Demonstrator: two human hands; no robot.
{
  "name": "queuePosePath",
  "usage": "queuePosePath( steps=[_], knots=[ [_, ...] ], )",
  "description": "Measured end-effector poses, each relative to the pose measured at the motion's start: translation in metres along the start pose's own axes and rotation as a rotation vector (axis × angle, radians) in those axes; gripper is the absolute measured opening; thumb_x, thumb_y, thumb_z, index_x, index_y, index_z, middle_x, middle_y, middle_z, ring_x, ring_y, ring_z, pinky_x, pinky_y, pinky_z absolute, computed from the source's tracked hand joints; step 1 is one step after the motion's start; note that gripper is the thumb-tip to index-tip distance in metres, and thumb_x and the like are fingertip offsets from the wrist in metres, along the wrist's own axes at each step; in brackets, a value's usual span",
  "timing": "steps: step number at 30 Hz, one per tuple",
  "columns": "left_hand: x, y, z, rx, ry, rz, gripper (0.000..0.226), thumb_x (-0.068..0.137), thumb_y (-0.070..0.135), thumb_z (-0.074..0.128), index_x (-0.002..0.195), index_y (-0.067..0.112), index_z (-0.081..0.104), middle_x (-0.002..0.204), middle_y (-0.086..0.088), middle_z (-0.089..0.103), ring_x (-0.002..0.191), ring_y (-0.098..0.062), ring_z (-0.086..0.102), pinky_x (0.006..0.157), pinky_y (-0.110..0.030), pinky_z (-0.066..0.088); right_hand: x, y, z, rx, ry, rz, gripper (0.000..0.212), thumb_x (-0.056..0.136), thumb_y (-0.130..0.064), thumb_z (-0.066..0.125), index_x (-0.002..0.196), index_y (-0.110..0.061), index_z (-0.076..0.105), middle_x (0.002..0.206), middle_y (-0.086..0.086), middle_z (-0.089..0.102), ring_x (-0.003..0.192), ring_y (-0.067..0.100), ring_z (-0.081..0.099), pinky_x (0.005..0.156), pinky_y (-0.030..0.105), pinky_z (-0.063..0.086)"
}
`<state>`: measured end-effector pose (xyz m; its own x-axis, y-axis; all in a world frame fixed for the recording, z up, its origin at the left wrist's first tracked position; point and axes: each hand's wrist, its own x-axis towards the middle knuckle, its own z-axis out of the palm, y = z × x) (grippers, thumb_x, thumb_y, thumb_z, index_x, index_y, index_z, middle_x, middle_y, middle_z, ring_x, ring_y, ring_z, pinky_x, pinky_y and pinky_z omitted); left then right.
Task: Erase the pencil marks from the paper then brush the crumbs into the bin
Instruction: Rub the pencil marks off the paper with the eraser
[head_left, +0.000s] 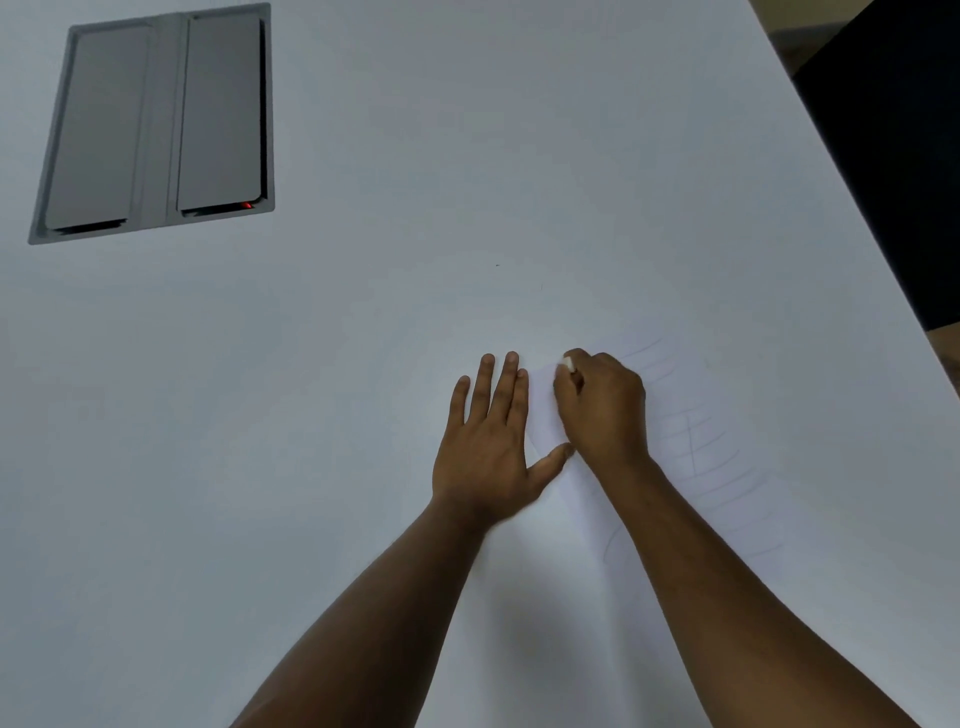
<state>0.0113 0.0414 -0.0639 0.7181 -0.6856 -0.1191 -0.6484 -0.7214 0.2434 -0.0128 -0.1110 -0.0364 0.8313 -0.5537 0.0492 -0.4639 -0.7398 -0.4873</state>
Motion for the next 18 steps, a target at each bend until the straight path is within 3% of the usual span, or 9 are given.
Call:
queuePosePath(
  steps=[5,8,12,14,18],
  knots=[
    [0.000,-0.001,-0.002,0.009,-0.006,0.013,0.096,0.094,0.079,0.010,0.163,0.012,0.007,0.172,-0.006,-0.003,0.158,-0.025,-0.013,0.128,-0.051,0.004,-0.018,-0.008,0.006,0.036,-0.035,-0.138,0.017,0.097,-0.018,0.058,0.097,-0.008,0.071,0.076,0.005,0.066,0.064,0.013,0.056,0.062,0.019,0.039],
    [0.000,0.001,-0.002,-0.006,0.001,-0.003,0.094,0.097,0.077,0.019,0.164,0.012,0.006,0.172,-0.004,-0.005,0.158,-0.023,-0.016,0.128,-0.049,0.000,0.003,0.014,-0.005,-0.066,0.138,-0.042,0.011,0.092,-0.010,0.062,0.088,-0.003,0.070,0.070,0.010,0.062,0.059,0.022,0.056,0.058,0.023,0.036],
    [-0.001,0.002,-0.002,-0.014,-0.001,-0.002,0.093,0.098,0.076,0.021,0.164,0.012,0.003,0.172,-0.003,-0.010,0.157,-0.022,-0.020,0.128,-0.048,-0.003,0.015,0.028,-0.017,-0.018,0.151,0.042,0.021,0.092,-0.008,0.058,0.071,-0.007,0.060,0.060,0.000,0.045,0.054,0.014,0.039,0.055,0.022,0.026],
    [0.000,0.001,-0.001,-0.019,0.016,-0.004,0.094,0.098,0.076,0.021,0.164,0.011,0.006,0.172,-0.005,-0.007,0.157,-0.022,-0.017,0.129,-0.048,-0.001,0.008,0.017,-0.015,0.037,0.125,0.028,0.020,0.093,-0.011,0.058,0.074,-0.009,0.061,0.061,-0.002,0.047,0.056,0.013,0.042,0.055,0.021,0.024],
    [0.000,-0.001,0.001,-0.013,0.011,0.009,0.101,0.093,0.080,0.009,0.163,0.007,0.007,0.171,-0.011,-0.005,0.158,-0.024,-0.011,0.129,-0.048,0.003,-0.020,-0.012,0.004,0.125,-0.049,-0.091,0.020,0.098,-0.022,0.056,0.088,-0.011,0.069,0.070,-0.001,0.061,0.062,0.009,0.051,0.060,0.020,0.038]
  ],
)
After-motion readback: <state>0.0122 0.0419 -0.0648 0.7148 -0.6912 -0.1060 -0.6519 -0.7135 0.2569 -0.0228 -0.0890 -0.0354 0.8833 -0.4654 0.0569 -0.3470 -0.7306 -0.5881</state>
